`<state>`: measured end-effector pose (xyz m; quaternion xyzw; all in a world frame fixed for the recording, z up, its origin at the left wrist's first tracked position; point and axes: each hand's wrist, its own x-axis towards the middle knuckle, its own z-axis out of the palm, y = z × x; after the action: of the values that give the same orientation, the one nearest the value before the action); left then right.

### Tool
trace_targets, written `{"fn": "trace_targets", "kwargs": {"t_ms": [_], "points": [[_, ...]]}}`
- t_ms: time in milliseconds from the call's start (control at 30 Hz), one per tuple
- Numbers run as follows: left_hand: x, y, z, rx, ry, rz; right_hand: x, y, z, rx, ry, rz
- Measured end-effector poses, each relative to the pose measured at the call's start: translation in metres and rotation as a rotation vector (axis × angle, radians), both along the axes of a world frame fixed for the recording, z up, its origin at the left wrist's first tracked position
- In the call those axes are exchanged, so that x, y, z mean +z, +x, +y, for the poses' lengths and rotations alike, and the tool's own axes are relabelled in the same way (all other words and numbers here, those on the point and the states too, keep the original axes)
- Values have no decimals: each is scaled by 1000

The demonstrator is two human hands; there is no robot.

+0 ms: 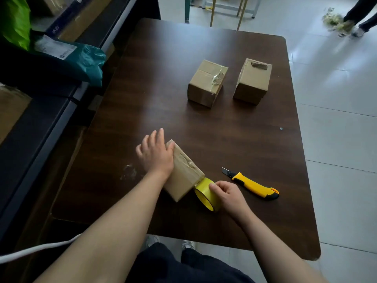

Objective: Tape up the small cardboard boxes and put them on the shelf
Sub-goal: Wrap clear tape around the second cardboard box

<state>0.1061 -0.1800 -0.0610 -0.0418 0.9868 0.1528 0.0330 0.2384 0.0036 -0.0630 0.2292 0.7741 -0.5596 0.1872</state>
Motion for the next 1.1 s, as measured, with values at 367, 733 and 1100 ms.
{"fn": "trace_targets", "kwargs": {"t_ms": [367, 733, 1100], "points": [[-17, 23, -6, -290, -132, -169, -10, 29, -8, 22, -31, 10], [-5, 11, -14, -322, -103, -226, -11, 35, -21, -18, -23, 10], [-2, 105, -27, -310, 33, -12, -6, 32, -24, -93, -5, 37]]}}
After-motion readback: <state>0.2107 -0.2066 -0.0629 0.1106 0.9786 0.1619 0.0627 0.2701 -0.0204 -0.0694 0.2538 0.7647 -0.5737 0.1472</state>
